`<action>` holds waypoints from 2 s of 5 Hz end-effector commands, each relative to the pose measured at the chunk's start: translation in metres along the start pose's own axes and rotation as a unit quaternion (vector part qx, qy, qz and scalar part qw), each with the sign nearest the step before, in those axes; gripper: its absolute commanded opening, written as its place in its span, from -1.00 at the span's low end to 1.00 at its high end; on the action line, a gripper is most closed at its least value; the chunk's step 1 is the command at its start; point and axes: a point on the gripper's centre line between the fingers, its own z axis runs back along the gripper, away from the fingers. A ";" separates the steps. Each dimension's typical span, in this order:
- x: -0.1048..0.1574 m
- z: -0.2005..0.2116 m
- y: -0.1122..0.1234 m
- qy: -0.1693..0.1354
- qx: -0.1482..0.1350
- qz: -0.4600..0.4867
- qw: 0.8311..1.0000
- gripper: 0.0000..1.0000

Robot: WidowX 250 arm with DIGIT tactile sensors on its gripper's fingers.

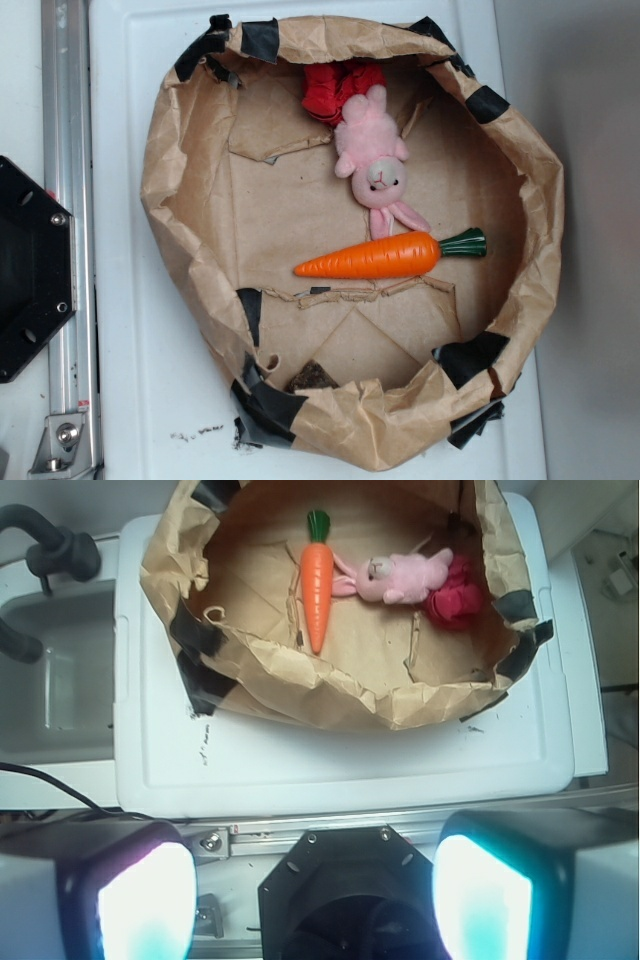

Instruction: Grab the rock.

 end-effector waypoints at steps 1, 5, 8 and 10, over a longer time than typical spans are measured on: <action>0.000 0.000 0.000 0.000 0.000 0.000 1.000 1.00; 0.094 -0.119 0.021 0.095 -0.119 0.288 0.945 1.00; 0.070 -0.190 -0.019 0.213 -0.093 0.316 0.920 1.00; 0.063 -0.197 -0.042 0.216 -0.100 0.333 0.912 1.00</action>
